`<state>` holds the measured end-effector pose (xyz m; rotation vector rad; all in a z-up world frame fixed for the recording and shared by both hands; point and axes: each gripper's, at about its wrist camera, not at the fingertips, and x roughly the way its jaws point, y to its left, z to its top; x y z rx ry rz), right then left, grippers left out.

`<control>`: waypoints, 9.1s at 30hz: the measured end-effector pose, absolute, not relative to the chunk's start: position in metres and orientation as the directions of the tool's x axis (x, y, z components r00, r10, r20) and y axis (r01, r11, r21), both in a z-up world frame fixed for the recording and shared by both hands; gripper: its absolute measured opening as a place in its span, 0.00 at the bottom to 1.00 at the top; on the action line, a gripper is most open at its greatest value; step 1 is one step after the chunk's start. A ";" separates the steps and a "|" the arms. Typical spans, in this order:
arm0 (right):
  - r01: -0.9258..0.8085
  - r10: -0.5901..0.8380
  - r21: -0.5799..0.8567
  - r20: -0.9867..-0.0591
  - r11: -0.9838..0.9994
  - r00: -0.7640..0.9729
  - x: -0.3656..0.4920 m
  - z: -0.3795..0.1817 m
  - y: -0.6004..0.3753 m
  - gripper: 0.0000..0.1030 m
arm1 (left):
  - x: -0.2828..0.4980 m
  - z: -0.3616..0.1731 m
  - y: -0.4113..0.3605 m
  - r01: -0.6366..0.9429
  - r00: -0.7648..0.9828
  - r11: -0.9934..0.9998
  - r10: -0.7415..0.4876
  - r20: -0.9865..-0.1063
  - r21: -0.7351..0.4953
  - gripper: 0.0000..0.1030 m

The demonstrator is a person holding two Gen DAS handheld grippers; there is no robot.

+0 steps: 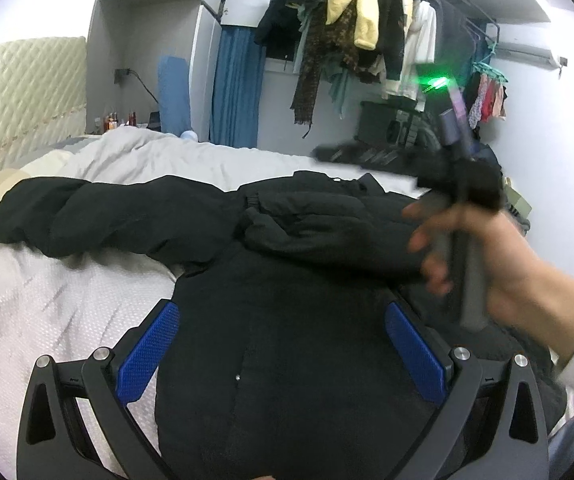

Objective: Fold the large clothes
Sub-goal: 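Carry the sleeve across the jacket body toward the left gripper and release, then press the folded sleeve flat with the open right gripper, then withdraw, then reach the left gripper to the other sleeve cuff and close on it, then lift the gripped sleeve up off the bed with the left gripper, then lay the sleeve across the jacket body toward the right gripper and release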

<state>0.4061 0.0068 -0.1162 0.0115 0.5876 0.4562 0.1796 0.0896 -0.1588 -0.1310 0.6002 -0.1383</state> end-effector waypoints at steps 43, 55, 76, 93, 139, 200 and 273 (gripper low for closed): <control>-0.057 0.037 -0.007 -0.674 0.998 0.738 0.350 -0.222 -0.225 0.21 | 0.177 -0.161 0.054 -0.004 0.808 0.997 -0.041 -0.587 -0.075 1.00; 0.049 0.030 0.107 -0.631 0.993 0.775 0.349 -0.211 -0.249 0.15 | 0.174 -0.159 0.055 -0.015 0.819 0.996 -0.037 -0.573 -0.086 1.00; -0.055 0.146 0.187 -0.521 0.981 0.841 0.281 -0.112 -0.222 0.31 | 0.148 -0.136 0.058 -0.001 0.855 0.993 -0.060 -0.515 -0.118 1.00; -0.199 0.212 0.074 -0.369 0.977 0.905 0.149 -0.076 -0.139 0.46 | 0.112 -0.106 0.055 0.039 0.891 0.990 -0.097 -0.443 -0.138 1.00; -0.027 0.139 0.213 -0.536 0.977 0.833 0.143 -0.131 -0.143 0.98 | 0.306 -0.253 0.515 -0.421 0.808 0.626 -0.068 -0.585 -0.656 0.99; -0.083 0.125 0.114 -0.426 0.990 0.896 0.099 -0.105 -0.194 1.00 | 0.327 0.057 0.226 -0.412 0.826 0.887 0.266 -0.496 -0.210 0.05; 0.010 0.045 0.143 -0.373 0.990 0.927 0.124 -0.126 -0.201 1.00 | 0.342 -0.169 -0.123 0.217 0.720 0.963 -0.270 -0.640 -0.162 0.71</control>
